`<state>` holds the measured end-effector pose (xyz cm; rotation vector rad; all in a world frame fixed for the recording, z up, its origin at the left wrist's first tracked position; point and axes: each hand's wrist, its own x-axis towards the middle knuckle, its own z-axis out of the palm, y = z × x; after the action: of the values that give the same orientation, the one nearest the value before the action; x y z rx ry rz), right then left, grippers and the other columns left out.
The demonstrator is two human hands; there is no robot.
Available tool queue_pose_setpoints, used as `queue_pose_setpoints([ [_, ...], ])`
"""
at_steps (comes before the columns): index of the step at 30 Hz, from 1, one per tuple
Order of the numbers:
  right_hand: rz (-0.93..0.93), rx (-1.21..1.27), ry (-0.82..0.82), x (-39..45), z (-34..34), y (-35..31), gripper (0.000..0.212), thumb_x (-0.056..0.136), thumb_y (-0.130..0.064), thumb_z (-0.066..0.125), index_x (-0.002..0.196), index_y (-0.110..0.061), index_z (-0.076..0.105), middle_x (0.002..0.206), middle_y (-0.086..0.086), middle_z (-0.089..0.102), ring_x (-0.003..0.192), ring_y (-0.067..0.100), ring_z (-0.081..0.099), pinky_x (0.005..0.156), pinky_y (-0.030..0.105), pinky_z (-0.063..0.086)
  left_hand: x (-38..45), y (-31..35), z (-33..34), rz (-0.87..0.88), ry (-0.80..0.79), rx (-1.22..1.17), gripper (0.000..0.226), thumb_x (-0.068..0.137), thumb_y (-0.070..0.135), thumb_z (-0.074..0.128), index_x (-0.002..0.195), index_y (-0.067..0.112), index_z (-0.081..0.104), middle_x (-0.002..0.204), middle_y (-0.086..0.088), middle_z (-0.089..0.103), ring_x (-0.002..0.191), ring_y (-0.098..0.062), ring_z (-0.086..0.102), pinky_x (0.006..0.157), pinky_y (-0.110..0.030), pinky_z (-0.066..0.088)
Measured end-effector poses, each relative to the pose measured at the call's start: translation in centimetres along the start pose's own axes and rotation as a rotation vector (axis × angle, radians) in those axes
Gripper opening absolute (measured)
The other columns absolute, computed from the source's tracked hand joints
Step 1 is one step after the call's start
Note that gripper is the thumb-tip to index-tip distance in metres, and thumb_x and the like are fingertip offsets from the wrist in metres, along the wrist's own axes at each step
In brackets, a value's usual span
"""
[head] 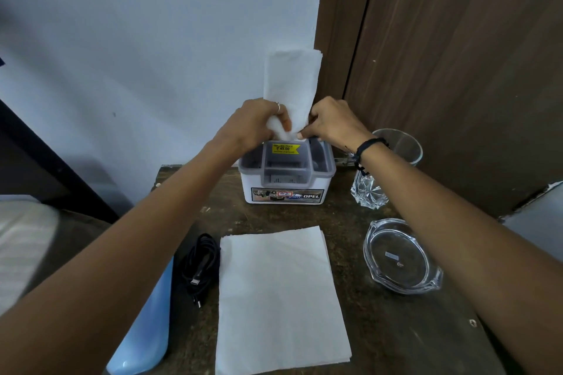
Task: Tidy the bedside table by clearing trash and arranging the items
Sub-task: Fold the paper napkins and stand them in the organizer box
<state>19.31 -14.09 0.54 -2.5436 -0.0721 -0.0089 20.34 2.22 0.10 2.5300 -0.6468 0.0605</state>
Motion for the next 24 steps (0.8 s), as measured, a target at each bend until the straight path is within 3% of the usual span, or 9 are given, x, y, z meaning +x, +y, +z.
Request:
queue_pose_setpoints([
  [4,0.048,0.167,-0.094,0.2,-0.8,0.0,0.032,0.078,-0.014,0.074,0.105,0.001,0.066,0.098,0.018,0.07,0.075,0.017,0.062,0.069,0.029,0.058,-0.5,-0.1,-1.4,0.01,0.017,-0.039,0.025,0.075,-0.01,0.06,0.086,0.011,0.068,0.102,-0.017,0.052,0.095,-0.027,0.053,0.081,-0.033,0.048],
  [6,0.054,0.235,-0.062,0.1,-0.9,0.1,0.03,0.08,-0.013,0.073,0.104,0.003,0.067,0.098,0.021,0.07,0.073,0.016,0.06,0.067,0.027,0.056,-0.9,-0.2,-1.7,-0.007,0.041,-0.062,0.023,0.079,-0.011,0.054,0.079,0.009,0.066,0.092,-0.014,0.052,0.086,-0.025,0.054,0.075,-0.026,0.045],
  [9,0.051,0.236,0.001,-0.2,-0.4,0.6,0.033,0.077,-0.014,0.075,0.094,0.014,0.066,0.078,0.021,0.065,0.063,0.017,0.057,0.065,0.031,0.057,-1.2,0.1,-1.4,-0.019,0.077,-0.081,0.027,0.078,-0.011,0.049,0.07,0.012,0.062,0.087,-0.013,0.059,0.076,-0.024,0.056,0.067,-0.026,0.042],
  [11,0.04,0.171,0.003,-0.2,0.1,0.7,0.035,0.075,-0.018,0.077,0.089,0.013,0.067,0.074,0.016,0.065,0.066,0.021,0.06,0.074,0.04,0.055,-1.2,0.1,-0.9,-0.003,0.082,-0.061,0.027,0.078,-0.012,0.048,0.07,0.01,0.063,0.088,-0.017,0.063,0.079,-0.028,0.058,0.074,-0.031,0.044],
  [13,0.026,0.109,-0.019,-0.2,0.2,0.7,0.03,0.075,-0.02,0.077,0.087,0.006,0.071,0.074,0.01,0.067,0.071,0.022,0.062,0.078,0.042,0.053,-1.1,-0.1,-0.3,0.004,0.067,-0.046,0.028,0.078,-0.012,0.047,0.072,0.01,0.063,0.089,-0.019,0.065,0.084,-0.029,0.058,0.079,-0.037,0.047],
  [16,0.049,0.13,-0.085,0.0,-0.1,0.5,0.023,0.077,-0.019,0.075,0.091,-0.002,0.07,0.064,-0.002,0.061,0.058,0.015,0.055,0.059,0.032,0.055,-1.1,-0.4,0.0,-0.003,0.092,-0.107,0.026,0.077,-0.009,0.051,0.074,0.014,0.062,0.091,-0.015,0.061,0.086,-0.025,0.055,0.076,-0.03,0.046],
  [19,0.092,0.312,-0.023,0.1,-0.5,0.4,0.024,0.078,-0.019,0.074,0.095,-0.003,0.068,0.066,-0.005,0.059,0.051,0.007,0.047,0.039,0.013,0.044,-1.3,-0.4,-0.1,-0.005,0.213,-0.312,0.027,0.078,-0.005,0.057,0.074,0.02,0.048,0.092,-0.006,0.057,0.076,-0.017,0.056,0.054,-0.009,0.044],
  [21,0.083,0.354,0.02,-0.1,-0.7,0.7,0.026,0.078,-0.016,0.074,0.097,0.002,0.069,0.065,-0.003,0.06,0.05,0.007,0.046,0.039,0.012,0.043,-1.3,-0.6,0.1,-0.015,0.254,-0.333,0.026,0.079,-0.004,0.058,0.078,0.018,0.042,0.089,-0.003,0.055,0.067,-0.011,0.054,0.051,-0.008,0.043],
  [24,0.039,0.241,0.005,-0.4,-0.4,0.9,0.027,0.078,-0.016,0.075,0.094,0.004,0.07,0.069,0.007,0.063,0.05,0.01,0.05,0.046,0.017,0.049,-1.1,-0.9,0.6,-0.031,0.21,-0.257,0.03,0.077,-0.005,0.06,0.072,0.019,0.041,0.081,-0.002,0.054,0.066,-0.015,0.053,0.059,-0.017,0.042],
])
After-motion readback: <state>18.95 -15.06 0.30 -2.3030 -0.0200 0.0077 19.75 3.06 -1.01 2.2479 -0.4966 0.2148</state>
